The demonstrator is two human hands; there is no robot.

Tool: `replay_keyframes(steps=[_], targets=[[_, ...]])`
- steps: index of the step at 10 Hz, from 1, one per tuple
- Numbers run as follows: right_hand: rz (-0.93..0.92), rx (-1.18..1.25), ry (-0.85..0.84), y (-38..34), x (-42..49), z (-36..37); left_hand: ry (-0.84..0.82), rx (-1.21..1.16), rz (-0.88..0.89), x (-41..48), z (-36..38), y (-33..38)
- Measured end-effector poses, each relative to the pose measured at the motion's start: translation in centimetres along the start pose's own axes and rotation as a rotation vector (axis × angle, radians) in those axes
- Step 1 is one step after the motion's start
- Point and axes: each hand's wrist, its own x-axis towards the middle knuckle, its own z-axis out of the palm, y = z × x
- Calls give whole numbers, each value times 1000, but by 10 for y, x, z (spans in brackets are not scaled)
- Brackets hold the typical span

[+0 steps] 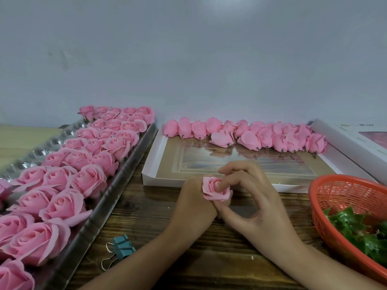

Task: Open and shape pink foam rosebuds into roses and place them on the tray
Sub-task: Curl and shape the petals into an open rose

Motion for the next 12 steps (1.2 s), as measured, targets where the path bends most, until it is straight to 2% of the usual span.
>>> replay_keyframes(steps=[2,3,4,5,7,10,12], targets=[[-53,-83,-13,-3,0,-1,1,83,53,-1,2,2],[-143,-250,9,-5,0,-1,-28,150,67,-2,2,-2],[-243,-467,79,-6,0,-1,-11,166,31,7,8,-11],[-261,-576,93,-8,1,-2,-115,254,-136,21,17,-22],[-357,-718,129,-8,3,-2,-83,283,169,6,9,-14],[-463,-851,140,-8,2,-1,-49,246,235,1,9,-14],[-411,-862,91,-8,5,-5,-66,344,248,5,9,-16]])
